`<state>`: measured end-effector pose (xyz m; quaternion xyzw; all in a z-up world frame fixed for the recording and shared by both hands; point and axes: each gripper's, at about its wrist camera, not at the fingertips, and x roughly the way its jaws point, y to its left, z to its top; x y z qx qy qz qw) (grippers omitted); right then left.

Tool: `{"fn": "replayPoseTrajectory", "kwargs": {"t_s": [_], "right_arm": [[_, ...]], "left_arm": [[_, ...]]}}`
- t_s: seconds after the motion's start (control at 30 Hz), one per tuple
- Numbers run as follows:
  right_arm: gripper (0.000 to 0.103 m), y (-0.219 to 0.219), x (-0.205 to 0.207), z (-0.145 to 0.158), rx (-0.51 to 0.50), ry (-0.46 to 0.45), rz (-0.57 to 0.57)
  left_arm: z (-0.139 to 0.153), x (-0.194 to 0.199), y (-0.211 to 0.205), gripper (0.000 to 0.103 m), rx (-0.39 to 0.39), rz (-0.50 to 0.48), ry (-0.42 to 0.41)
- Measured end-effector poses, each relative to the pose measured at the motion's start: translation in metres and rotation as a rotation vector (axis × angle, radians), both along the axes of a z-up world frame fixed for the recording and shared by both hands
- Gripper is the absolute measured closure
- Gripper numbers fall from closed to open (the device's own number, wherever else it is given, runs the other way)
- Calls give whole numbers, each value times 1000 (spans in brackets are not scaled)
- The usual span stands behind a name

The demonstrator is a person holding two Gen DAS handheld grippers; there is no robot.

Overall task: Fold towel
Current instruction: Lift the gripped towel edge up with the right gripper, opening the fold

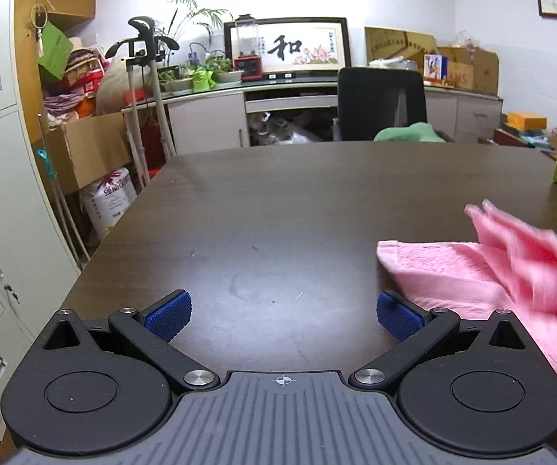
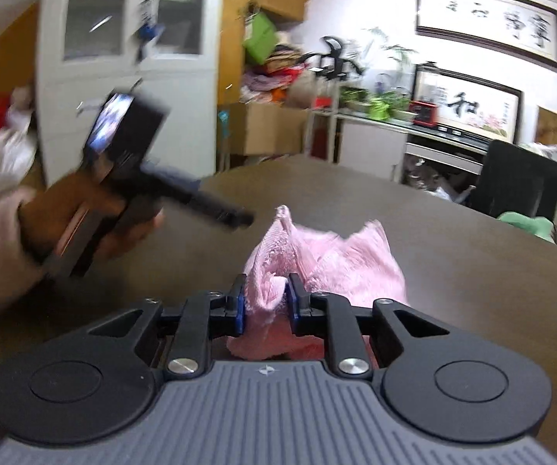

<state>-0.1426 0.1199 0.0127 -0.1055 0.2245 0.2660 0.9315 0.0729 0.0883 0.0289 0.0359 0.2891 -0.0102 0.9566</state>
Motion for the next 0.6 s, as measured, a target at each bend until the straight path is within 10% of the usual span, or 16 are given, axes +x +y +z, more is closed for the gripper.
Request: {"fn": "replayPoseTrajectory", "kwargs": {"t_s": [0.6], "right_arm": [[69, 12, -25, -38, -115, 18, -50]], "left_arm": [[-4, 47, 13, 0, -174, 35, 209]]}}
